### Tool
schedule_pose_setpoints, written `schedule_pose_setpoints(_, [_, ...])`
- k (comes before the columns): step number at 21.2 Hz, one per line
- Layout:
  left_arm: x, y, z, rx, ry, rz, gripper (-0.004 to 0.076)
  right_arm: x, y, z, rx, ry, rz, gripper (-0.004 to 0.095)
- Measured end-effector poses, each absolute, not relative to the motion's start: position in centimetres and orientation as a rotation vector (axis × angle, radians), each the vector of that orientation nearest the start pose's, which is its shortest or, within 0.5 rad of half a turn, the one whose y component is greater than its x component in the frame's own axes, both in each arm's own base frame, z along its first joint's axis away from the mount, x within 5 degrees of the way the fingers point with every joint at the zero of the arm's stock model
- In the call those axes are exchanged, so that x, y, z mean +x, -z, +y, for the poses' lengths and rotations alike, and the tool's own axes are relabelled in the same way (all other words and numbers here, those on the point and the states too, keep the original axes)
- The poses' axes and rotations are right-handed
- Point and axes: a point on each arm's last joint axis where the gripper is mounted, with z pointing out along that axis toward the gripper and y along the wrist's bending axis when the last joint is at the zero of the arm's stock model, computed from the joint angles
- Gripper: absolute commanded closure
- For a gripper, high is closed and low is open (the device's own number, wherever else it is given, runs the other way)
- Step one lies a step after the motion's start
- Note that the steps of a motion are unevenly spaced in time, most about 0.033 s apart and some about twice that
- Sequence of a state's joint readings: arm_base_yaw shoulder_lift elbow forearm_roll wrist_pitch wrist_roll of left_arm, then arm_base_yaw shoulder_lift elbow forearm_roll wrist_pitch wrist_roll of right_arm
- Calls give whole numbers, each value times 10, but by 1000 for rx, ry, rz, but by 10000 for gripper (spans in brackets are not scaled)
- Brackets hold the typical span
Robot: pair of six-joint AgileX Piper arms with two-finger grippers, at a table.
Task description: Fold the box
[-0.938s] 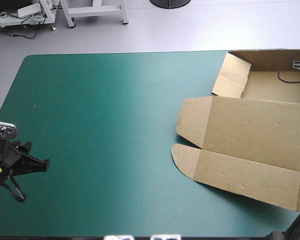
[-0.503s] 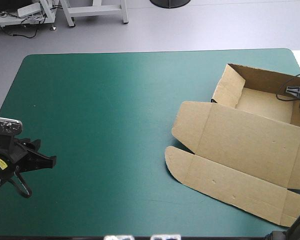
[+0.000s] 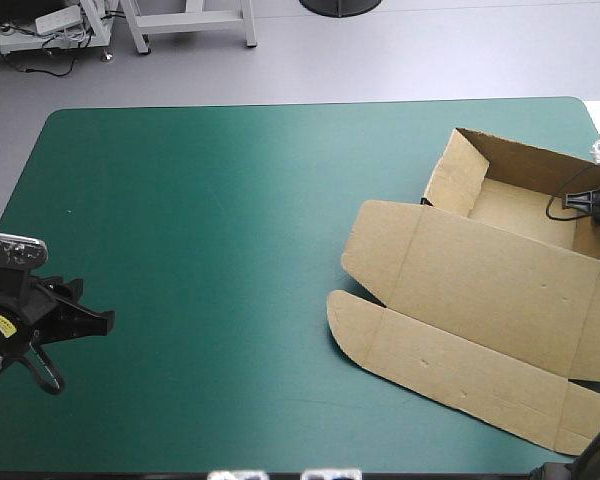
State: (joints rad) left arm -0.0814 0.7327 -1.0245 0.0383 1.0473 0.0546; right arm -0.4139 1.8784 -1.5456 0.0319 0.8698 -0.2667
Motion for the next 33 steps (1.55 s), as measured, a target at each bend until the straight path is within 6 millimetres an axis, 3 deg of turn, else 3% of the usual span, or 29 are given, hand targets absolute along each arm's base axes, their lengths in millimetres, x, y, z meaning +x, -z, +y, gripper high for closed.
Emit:
schedule_pose_setpoints(5, [112,-397,-6,156,-32,2236,552,378,-254,-165,189,198,2707,527])
schedule_pose_setpoints(8, [112,-397,-6,156,-32,2238,552,382,-265,-167,192,197,2703,527])
schedule_pose_setpoints(13, [115,-396,-6,157,-37,2250,552,389,-324,-169,239,202,2603,539])
schedule_pose_setpoints(16, [117,-395,-6,158,-39,2252,552,387,-352,-167,242,201,2579,683])
schedule_pose_setpoints(19, [118,-397,-5,159,-59,2229,557,380,-372,-163,246,191,2566,899])
schedule_pose_setpoints(23, [119,-399,-3,161,-90,2206,657,363,-400,-153,242,168,2512,930])
schedule_pose_setpoints(27, [120,-399,-2,163,-111,2201,729,317,-458,-129,217,164,2382,930])
schedule_pose_setpoints(29, [120,-401,-1,164,-123,2194,729,282,-490,-111,198,162,2285,930])
schedule_pose_setpoints(30, [119,-404,-1,162,-123,2183,729,254,-507,-98,179,168,2227,930])
schedule_pose_setpoints(31, [118,-405,-1,161,-122,2178,729,239,-515,-90,166,172,2194,932])
schedule_pose_setpoints(33, [110,-410,-3,154,-88,2142,729,187,-526,-64,125,170,2120,932])
